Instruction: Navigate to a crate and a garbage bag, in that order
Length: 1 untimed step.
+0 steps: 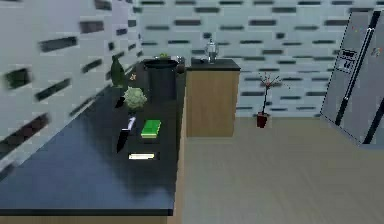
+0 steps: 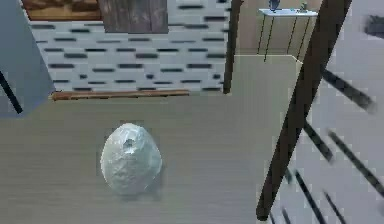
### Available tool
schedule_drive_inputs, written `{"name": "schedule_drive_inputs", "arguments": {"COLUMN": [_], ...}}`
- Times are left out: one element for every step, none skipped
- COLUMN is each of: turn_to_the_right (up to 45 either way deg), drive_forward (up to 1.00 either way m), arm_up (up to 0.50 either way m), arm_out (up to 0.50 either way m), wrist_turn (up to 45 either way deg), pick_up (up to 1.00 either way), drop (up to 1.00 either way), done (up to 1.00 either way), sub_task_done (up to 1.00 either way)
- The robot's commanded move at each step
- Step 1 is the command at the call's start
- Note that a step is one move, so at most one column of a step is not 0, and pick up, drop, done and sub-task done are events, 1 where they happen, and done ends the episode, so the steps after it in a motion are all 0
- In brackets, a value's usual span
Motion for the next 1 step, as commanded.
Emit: {"name": "schedule_drive_inputs", "arguments": {"turn_to_the_right": [36.0], "drive_forward": [0.0], "arm_up": [0.0], "arm_out": [0.0], "wrist_turn": [0.0], "pick_up": [0.0], "drop": [0.0], "done": [0.0], "sub_task_done": [0.0]}}
